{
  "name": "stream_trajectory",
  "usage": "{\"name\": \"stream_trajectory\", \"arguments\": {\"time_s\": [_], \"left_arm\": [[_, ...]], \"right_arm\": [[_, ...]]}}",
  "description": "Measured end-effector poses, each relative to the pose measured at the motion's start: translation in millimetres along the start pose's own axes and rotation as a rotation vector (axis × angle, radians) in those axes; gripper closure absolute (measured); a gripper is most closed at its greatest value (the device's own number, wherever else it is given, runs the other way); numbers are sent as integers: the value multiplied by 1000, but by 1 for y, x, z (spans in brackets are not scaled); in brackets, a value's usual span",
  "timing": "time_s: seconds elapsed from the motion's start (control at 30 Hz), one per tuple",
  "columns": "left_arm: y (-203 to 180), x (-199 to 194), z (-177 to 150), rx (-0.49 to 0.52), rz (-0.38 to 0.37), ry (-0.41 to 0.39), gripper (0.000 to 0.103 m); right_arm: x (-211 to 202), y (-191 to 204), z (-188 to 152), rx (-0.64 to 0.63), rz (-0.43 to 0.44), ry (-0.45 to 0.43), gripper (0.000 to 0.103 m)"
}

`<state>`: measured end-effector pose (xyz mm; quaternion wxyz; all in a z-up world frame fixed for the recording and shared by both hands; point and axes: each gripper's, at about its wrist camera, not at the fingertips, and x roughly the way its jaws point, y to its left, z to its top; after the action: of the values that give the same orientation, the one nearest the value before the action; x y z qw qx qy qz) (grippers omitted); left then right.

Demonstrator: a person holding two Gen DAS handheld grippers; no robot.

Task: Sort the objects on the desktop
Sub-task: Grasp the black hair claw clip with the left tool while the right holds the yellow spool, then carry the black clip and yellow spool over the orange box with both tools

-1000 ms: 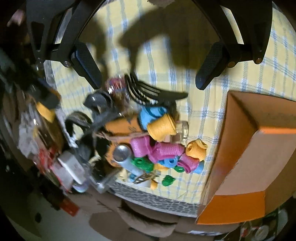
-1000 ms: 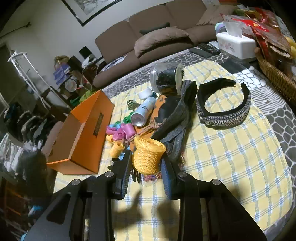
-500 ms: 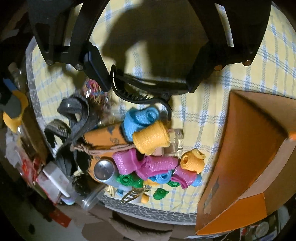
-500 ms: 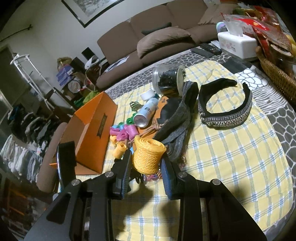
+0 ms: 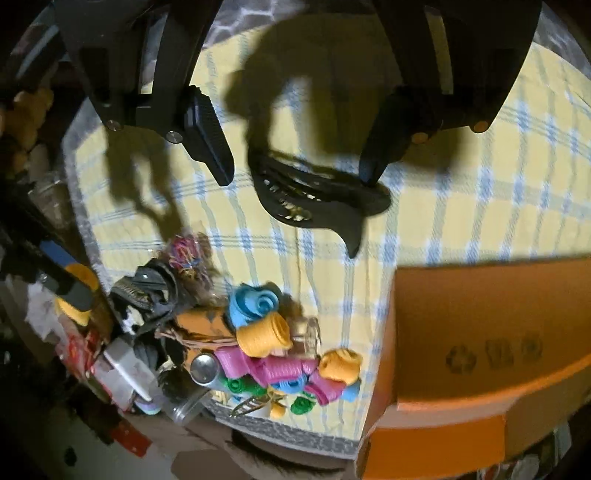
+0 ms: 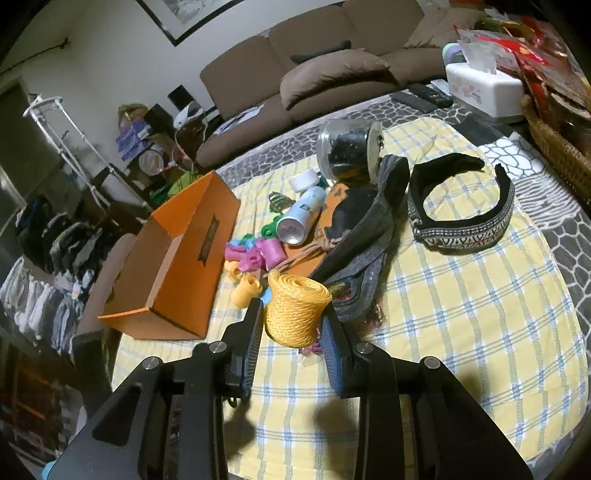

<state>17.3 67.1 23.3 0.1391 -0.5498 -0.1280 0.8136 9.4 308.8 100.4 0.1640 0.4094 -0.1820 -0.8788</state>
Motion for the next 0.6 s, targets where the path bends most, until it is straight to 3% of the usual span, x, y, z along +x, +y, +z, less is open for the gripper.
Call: {"name": "stream_trajectory", "arguments": {"time_s": [0.17,0.27,0.33,0.4,0.47,0.6], "left_arm": [[7,3,3,-117,-61,-13,18],[13,4,8,-194,-86,-32,18],[17,5,9,-226,-96,-49,22],[18,6,10,-232,-87,-69,44],[19,9,10,-221,-74,-79,57],[24,11,11,-205,-103,-90,69]], "right_arm": [[4,4,-2,-14,1,11,73],[6,4,-2,-19,-1,18,73],[7,5,-2,-20,0,18,73],[7,5,-2,-22,2,18,73],[8,7,-2,-25,5,22,73],[11,10,-3,-39,11,28,73]]}}
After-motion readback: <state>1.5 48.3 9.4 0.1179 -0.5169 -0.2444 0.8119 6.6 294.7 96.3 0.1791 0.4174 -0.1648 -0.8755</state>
